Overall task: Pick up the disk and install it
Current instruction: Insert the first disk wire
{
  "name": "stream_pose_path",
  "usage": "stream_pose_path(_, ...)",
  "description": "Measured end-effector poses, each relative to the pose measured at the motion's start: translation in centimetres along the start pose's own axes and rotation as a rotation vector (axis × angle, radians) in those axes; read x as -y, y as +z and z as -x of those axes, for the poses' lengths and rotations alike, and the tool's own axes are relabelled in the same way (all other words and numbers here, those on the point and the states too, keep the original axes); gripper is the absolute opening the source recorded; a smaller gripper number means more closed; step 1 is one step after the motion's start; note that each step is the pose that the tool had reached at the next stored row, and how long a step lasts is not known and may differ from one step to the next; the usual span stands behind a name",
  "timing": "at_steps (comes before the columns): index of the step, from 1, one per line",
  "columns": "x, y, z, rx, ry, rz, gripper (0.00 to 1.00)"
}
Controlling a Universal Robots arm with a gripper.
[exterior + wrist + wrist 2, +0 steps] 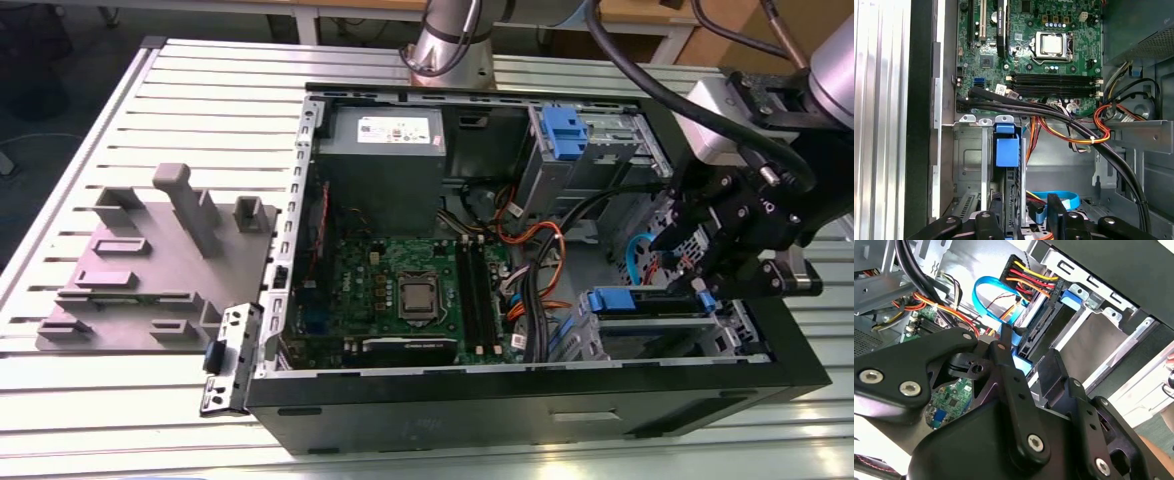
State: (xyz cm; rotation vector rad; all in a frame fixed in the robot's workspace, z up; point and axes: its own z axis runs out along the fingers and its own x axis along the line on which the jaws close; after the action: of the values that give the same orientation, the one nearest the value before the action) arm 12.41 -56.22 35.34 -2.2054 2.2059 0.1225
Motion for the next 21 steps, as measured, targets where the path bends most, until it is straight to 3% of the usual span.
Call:
stream_pose_path(8, 0.00, 0.02, 0.00, 0.0000, 0.000, 0.0000, 0.47)
stream_pose_path(15, 0.00, 0.03, 0.00, 0.0000, 0.000, 0.0000, 0.17)
stream_pose_path(21, 0.00, 0.04, 0.00, 0.0001, 0.000, 0.0000, 0.16)
